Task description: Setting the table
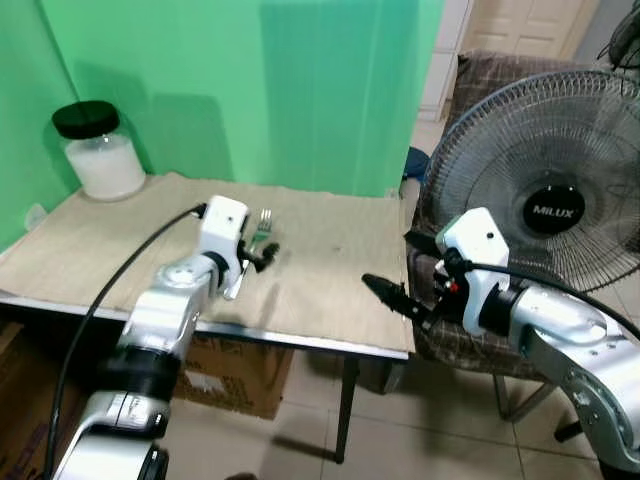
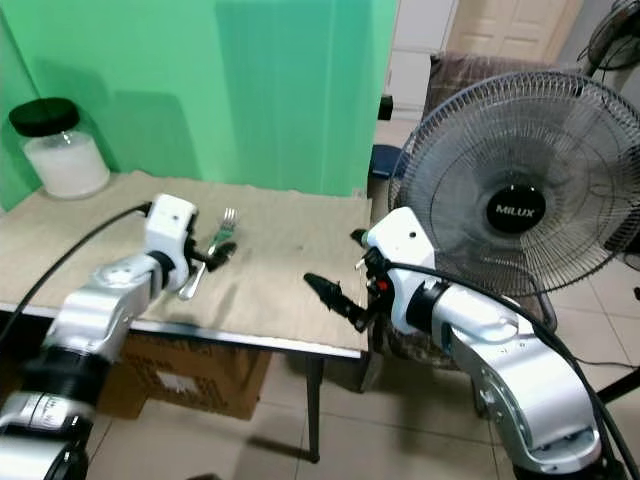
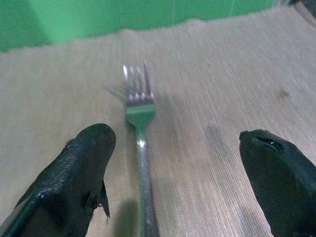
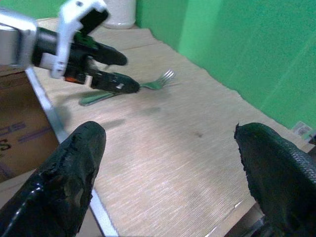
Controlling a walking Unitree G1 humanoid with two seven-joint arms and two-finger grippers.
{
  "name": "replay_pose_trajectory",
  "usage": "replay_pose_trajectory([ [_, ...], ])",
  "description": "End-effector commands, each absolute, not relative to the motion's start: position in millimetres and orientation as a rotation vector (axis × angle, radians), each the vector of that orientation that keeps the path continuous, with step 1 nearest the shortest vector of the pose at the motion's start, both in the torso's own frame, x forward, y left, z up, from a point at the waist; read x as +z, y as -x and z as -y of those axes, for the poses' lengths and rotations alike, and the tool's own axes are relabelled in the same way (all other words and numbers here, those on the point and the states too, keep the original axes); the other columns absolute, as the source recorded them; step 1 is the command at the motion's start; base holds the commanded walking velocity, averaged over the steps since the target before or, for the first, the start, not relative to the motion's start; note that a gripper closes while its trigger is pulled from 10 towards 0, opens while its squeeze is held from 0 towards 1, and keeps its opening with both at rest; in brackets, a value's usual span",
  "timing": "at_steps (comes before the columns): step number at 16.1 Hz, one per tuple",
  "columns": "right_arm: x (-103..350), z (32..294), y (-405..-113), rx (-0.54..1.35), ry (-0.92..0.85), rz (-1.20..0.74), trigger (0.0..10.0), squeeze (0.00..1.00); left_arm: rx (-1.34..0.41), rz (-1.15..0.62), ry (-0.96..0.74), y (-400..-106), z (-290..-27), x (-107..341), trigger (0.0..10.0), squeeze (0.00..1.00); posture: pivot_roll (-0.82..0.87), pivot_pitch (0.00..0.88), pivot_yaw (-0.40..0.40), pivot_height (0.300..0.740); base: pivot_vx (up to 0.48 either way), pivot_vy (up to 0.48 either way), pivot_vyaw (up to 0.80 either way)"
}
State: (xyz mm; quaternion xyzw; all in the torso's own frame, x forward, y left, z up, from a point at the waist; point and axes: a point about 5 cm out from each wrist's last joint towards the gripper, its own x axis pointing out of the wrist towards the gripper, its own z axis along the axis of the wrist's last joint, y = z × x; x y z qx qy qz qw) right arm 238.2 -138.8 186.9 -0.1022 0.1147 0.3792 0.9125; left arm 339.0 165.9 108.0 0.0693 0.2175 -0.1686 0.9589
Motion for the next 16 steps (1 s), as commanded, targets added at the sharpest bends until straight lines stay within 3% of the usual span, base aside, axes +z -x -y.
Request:
replay_pose_trajectory([
  [1, 191, 137, -237, 0.805, 0.219, -0.22, 10.0, 0.0, -0.36, -0.428, -0.145, -343, -163, 112, 10.0, 0.0, -0.12, 0.0, 0.019, 0.74, 0.0, 0.0, 0.0],
  [2, 190, 137, -235, 0.817, 0.22, -0.223, 10.0, 0.0, -0.359, -0.433, -0.147, -345, -164, 110, 8.4, 0.0, -0.12, 0.0, 0.023, 0.74, 0.0, 0.0, 0.0],
  [3, 189, 137, -232, 0.832, 0.226, -0.231, 10.0, 0.0, -0.344, -0.459, -0.166, -351, -167, 105, 2.5, 0.0, -0.13, 0.0, 0.032, 0.74, 0.0, 0.0, 0.0],
  [5, 190, 139, -230, 0.839, 0.23, -0.232, 10.0, 0.0, -0.302, -0.484, -0.187, -356, -172, 102, 2.9, 0.0, -0.14, 0.0, 0.038, 0.74, 0.0, 0.0, 0.0],
  [6, 189, 139, -229, 0.84, 0.23, -0.232, 10.0, 0.0, -0.298, -0.49, -0.186, -357, -172, 101, 2.4, 0.0, -0.14, 0.0, 0.039, 0.74, 0.0, 0.0, 0.0],
  [7, 189, 139, -227, 0.849, 0.237, -0.236, 10.0, 0.0, -0.292, -0.515, -0.179, -357, -173, 97, 0.7, 0.0, -0.15, 0.0, 0.04, 0.74, 0.0, 0.0, 0.0],
  [8, 189, 139, -225, 0.86, 0.242, -0.239, 10.0, 0.0, -0.274, -0.53, -0.161, -358, -174, 94, 0.0, 0.0, -0.15, 0.0, 0.041, 0.74, 0.0, 0.0, 0.0],
  [16, 190, 139, -221, 0.925, 0.291, -0.263, 10.0, 0.0, -0.262, -0.614, -0.089, -359, -176, 82, 0.0, 0.0, -0.16, 0.0, 0.032, 0.74, 0.0, 0.0, 0.0],
])
